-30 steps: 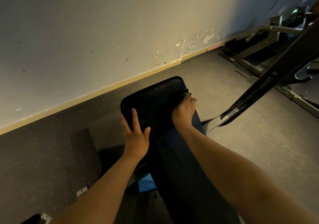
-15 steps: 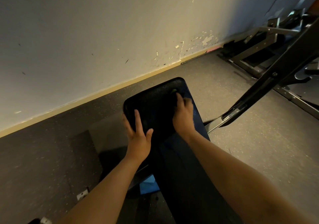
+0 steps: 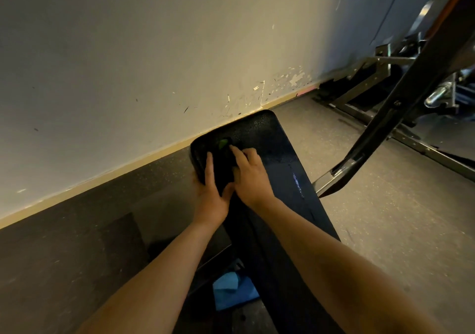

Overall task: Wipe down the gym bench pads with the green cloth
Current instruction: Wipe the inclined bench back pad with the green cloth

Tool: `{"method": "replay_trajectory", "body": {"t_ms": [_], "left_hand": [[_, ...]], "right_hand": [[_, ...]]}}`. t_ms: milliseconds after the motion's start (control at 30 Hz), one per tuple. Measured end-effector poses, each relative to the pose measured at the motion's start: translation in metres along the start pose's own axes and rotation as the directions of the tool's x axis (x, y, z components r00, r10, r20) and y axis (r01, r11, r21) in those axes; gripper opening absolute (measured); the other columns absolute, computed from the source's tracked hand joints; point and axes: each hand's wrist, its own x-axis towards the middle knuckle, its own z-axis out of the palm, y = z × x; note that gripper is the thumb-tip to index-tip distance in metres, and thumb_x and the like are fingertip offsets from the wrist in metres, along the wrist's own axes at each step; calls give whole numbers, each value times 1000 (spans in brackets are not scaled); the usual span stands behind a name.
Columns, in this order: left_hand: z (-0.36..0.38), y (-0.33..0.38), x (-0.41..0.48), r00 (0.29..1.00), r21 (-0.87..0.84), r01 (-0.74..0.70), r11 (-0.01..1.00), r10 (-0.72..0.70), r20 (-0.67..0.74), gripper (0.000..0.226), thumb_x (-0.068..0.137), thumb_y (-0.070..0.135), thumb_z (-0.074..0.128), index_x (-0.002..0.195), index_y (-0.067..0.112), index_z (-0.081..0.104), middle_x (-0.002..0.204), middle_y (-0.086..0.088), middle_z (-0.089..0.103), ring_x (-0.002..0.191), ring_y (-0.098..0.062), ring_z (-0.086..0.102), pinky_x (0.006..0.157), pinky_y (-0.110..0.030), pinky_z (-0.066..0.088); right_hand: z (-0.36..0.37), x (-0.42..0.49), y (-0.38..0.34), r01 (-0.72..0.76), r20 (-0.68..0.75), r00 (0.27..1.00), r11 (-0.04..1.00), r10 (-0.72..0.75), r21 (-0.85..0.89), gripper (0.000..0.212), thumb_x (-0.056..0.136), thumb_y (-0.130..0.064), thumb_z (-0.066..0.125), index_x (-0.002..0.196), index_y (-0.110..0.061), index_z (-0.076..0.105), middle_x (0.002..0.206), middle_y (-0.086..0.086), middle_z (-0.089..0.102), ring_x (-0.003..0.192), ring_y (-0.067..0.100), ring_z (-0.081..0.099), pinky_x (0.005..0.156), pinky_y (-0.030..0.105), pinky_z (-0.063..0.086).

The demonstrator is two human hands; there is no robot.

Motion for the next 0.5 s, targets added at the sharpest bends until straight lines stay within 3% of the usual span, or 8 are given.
{"method": "replay_trajectory", "body": {"t_ms": [100,200,267,333,400,500], "left_hand": [[2,-4,2,1000,-38,-9,999,9,0,90,96,35,63,145,68,-4,162,-8,10,142,-30,35,106,-54,47],[8,-12,3,997,-36,-50,998,47,-63,87,96,37,63,146,67,-1,159,-3,10,142,-30,33,109,-55,43],[14,-18,0,991,-45,-80,996,75,-113,87,96,34,64,150,61,1,156,-5,14,140,-29,35,109,-52,44],[18,-23,0,978,-13,-138,990,134,-163,87,97,32,63,154,53,1,155,-7,18,135,-28,39,107,-48,46],[21,-26,3,975,2,-125,992,123,-187,88,96,27,63,156,44,1,155,-8,21,132,-26,43,105,-43,46],[24,-33,5,952,-13,-200,980,191,-238,86,96,31,62,155,47,1,152,-12,33,132,-29,48,104,-43,49]], "right_hand": [[-11,-1,36,-287,-141,948,958,285,5,50,97,-11,45,147,-14,42,137,10,37,121,30,44,102,40,45],[-12,-4,50,-425,-203,879,902,431,76,49,97,-11,44,146,-12,43,136,11,36,121,31,43,102,38,41],[-2,-9,29,-305,-210,926,950,314,74,50,96,-9,44,147,-11,42,134,11,41,117,29,45,97,36,42],[14,-14,2,-67,-201,976,995,81,74,52,93,-5,46,145,-11,45,131,10,46,112,28,49,92,35,46],[25,-13,-11,109,-164,982,992,-96,71,54,91,-2,48,144,-12,48,130,8,49,112,27,49,93,36,48],[20,-8,1,192,-110,978,973,-178,126,55,89,-1,49,142,-15,51,130,3,49,112,22,52,94,33,48]]}}
